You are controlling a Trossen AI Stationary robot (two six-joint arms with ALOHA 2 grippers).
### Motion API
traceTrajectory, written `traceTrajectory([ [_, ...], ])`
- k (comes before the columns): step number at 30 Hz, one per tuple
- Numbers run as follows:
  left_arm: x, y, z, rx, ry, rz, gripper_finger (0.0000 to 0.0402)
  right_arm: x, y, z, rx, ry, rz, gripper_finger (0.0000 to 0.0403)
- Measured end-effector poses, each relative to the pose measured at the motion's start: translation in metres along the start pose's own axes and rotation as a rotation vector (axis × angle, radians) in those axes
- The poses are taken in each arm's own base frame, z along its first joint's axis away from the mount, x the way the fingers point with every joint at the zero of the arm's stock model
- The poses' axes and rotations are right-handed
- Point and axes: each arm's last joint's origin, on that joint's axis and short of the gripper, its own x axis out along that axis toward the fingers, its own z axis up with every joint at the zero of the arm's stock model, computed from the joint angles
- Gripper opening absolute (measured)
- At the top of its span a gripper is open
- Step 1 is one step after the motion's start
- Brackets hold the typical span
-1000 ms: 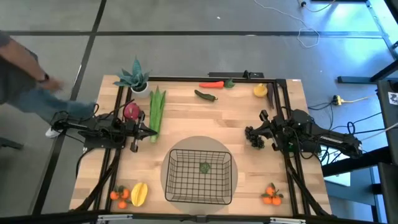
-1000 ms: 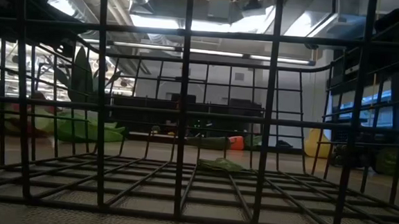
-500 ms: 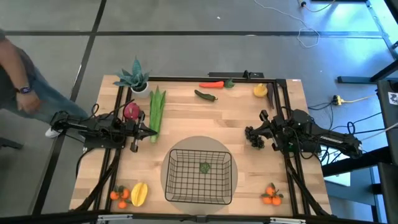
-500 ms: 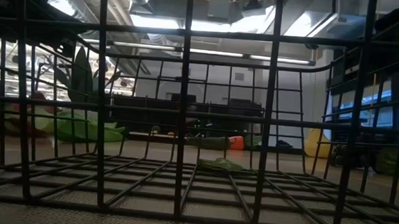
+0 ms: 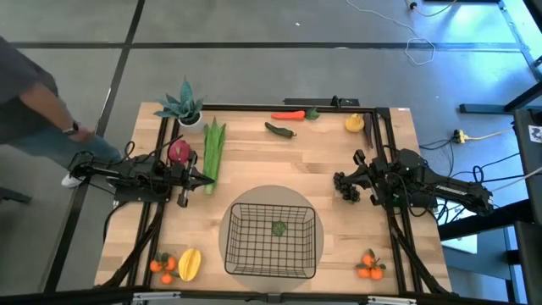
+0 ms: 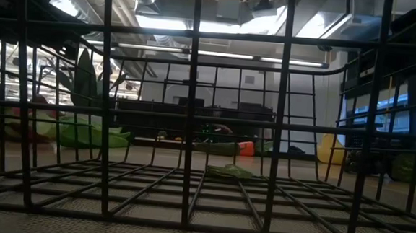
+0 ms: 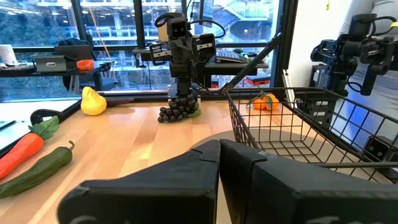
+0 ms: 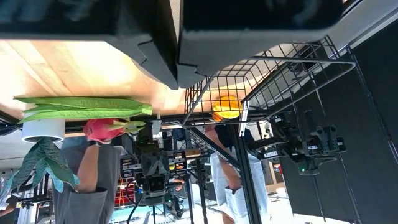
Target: Build produce basket
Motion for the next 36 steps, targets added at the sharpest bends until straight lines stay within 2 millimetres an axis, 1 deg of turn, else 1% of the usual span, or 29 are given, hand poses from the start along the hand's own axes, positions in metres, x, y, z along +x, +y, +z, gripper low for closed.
traceTrajectory([
  [18, 0.0, 0.0, 0.0, 0.002, 0.0, 0.0, 0.0, 0.0, 0.0, 0.0, 0.0, 0.0, 0.0, 0.0],
  [24, 0.0, 0.002, 0.0, 0.179, 0.005, 0.056, 0.0, 0.0, 0.0, 0.0, 0.0, 0.0, -0.001, 0.0],
  [29, 0.0, 0.002, 0.0, 0.18, 0.004, 0.056, 0.0, 0.0, 0.0, 0.0, 0.003, 0.0, 0.0, 0.0],
  [31, 0.0, 0.003, 0.002, 0.209, -0.009, 0.095, 0.0, 0.0, 0.0, 0.0, 0.002, 0.0, 0.0, 0.0],
  [33, -0.001, 0.005, 0.007, 0.153, -0.056, 0.17, 0.0, 0.0, 0.0, 0.0, 0.001, 0.0, 0.0, 0.0],
  [36, -0.003, 0.008, 0.023, 0.033, -0.1, 0.245, 0.0, 0.0, 0.0, 0.0, -0.001, 0.0, 0.0, 0.0],
])
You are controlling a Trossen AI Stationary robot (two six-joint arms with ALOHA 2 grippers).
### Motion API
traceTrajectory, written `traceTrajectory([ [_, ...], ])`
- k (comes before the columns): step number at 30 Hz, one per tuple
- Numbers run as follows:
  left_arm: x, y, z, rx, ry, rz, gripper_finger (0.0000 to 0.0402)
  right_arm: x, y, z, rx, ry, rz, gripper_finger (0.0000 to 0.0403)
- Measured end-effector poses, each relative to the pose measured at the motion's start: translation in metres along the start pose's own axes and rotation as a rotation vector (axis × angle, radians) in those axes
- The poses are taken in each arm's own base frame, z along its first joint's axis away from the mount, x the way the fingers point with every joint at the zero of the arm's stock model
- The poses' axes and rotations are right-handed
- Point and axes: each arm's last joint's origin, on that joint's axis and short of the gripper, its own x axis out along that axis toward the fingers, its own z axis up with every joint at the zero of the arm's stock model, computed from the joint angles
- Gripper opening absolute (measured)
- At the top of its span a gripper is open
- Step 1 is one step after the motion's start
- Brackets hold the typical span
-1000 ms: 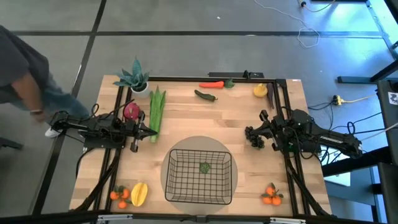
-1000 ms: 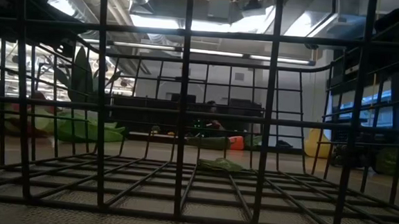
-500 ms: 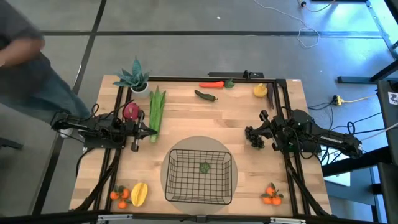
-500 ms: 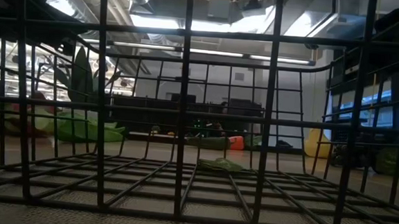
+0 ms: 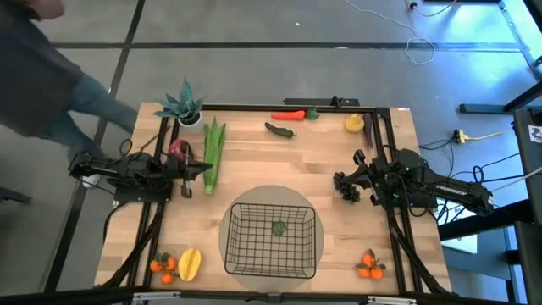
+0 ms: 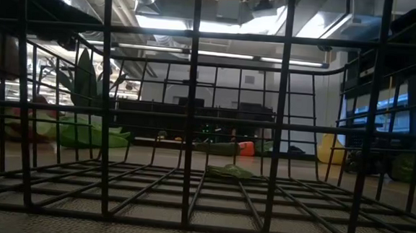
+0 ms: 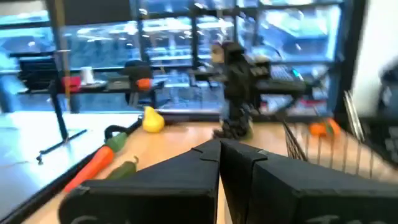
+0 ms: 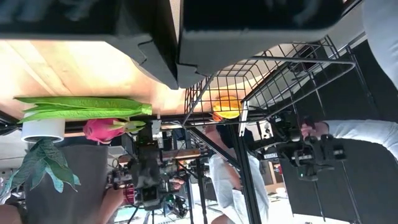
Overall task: Build produce basket
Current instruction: Put the Chinese cabbage into the black mesh basket
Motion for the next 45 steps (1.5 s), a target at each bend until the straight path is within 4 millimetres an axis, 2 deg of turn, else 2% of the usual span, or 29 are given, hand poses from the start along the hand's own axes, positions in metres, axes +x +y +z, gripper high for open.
traceTrajectory([
  [4, -0.001, 0.003, 0.027, -0.016, -0.027, 0.026, 0.0, 0.0, 0.0, 0.0, -0.046, 0.0, 0.001, 0.0],
  [10, 0.007, 0.005, 0.064, -0.024, 0.089, 0.126, 0.0, 0.0, 0.0, 0.0, -0.105, 0.0, 0.002, 0.0],
  [19, 0.046, -0.002, 0.11, -0.121, 0.395, 0.295, 0.0, 0.0, 0.0, 0.0, -0.105, 0.0, 0.005, 0.0],
  [26, 0.077, -0.008, 0.136, -0.326, 0.647, 0.471, 0.0, 0.0, 0.002, 0.0, -0.068, 0.007, 0.078, 0.0],
  [30, 0.087, -0.004, 0.138, -0.469, 0.816, 0.597, 0.0, 0.0, 0.003, 0.001, -0.052, 0.013, 0.106, 0.0],
  [37, 0.096, 0.005, 0.115, -0.725, 1.022, 0.769, 0.0, -0.006, 0.01, 0.022, -0.062, 0.071, 0.095, 0.0],
  [45, 0.103, 0.008, 0.112, -0.778, 1.002, 0.794, 0.0, -0.011, 0.018, 0.062, -0.053, 0.082, 0.024, 0.0],
])
